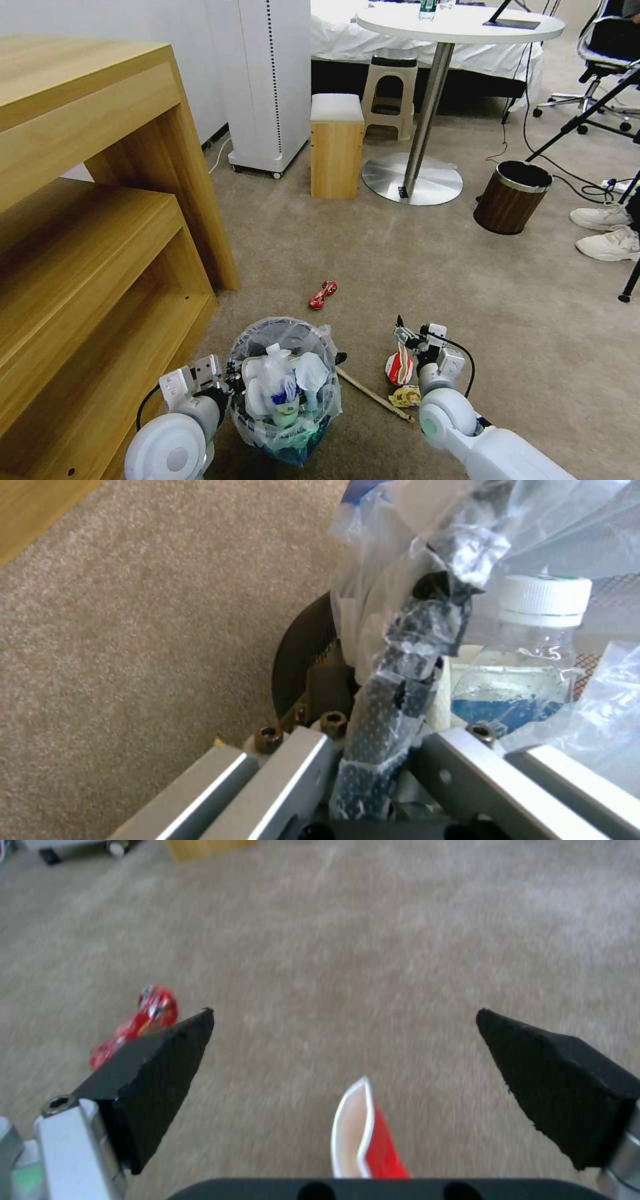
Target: Pick up the trash bin and place the garbage on the floor into it.
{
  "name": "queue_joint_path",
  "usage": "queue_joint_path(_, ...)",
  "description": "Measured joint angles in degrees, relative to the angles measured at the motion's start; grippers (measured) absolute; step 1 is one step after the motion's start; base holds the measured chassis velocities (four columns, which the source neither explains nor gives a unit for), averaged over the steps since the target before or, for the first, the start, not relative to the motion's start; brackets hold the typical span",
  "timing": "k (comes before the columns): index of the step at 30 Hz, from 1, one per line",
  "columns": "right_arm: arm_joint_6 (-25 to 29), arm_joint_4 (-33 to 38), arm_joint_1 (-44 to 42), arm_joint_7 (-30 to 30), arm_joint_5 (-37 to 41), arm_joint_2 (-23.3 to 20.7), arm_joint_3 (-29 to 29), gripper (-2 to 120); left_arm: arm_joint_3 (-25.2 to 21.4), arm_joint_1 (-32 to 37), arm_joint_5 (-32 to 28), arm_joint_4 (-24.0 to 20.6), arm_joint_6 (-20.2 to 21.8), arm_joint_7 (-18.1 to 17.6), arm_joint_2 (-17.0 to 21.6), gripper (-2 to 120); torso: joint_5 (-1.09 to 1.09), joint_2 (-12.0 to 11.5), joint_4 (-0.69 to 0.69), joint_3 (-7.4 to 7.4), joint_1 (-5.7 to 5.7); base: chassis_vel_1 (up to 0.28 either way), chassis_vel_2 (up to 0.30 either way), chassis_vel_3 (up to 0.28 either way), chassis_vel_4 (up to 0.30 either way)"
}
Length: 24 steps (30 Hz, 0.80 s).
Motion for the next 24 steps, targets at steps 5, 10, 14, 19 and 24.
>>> queue_joint_path(5, -3.39, 3.94, -2.36, 2.92, 0.64, -0.69, -0.76, 100, 0.03, -0.83, -0.2, 0.33, -0.07, -0.07, 0.2, 0, 0.0, 0.0, 0.0, -0.01, 0.0, 0.0, 0.0, 0.0, 0.0)
queue_joint_path(10, -5.23, 4.85, -4.1, 4.17, 0.25, -2.06, -1.98, 100, -0.51, -1.47, -1.13, 0.23, -0.08, -0.55, 0.55, 0, 0.0, 0.0, -0.01, 0.0, 0.0, 0.0, 0.0, 0.0, 0.0)
queue_joint_path(14, -6.27, 5.09, -5.95, 5.1, -0.74, -2.97, -3.15, 100, -1.0, -1.7, -1.62, -0.05, -0.19, -0.73, 1.05, 0, 0.0, 0.0, 0.0, 0.0, 0.0, 0.0, 0.0, 0.0, 0.0)
queue_joint_path(19, -7.09, 4.85, -7.69, 5.99, -2.15, -3.23, -4.29, 100, -1.08, -1.97, -1.69, -0.09, -0.34, -0.74, 1.12, 0, 0.0, 0.0, -0.01, 0.0, 0.0, 0.0, 0.0, 0.0, 0.0)
queue_joint_path(24, -7.73, 3.2, -8.0, 6.4, -3.22, -2.91, -5.72, 100, -1.08, -2.11, -1.71, -0.35, -0.42, -0.79, 1.01, 0, 0.01, 0.0, -0.01, -0.01, 0.0, 0.0, 0.0, 0.0, 0.0)
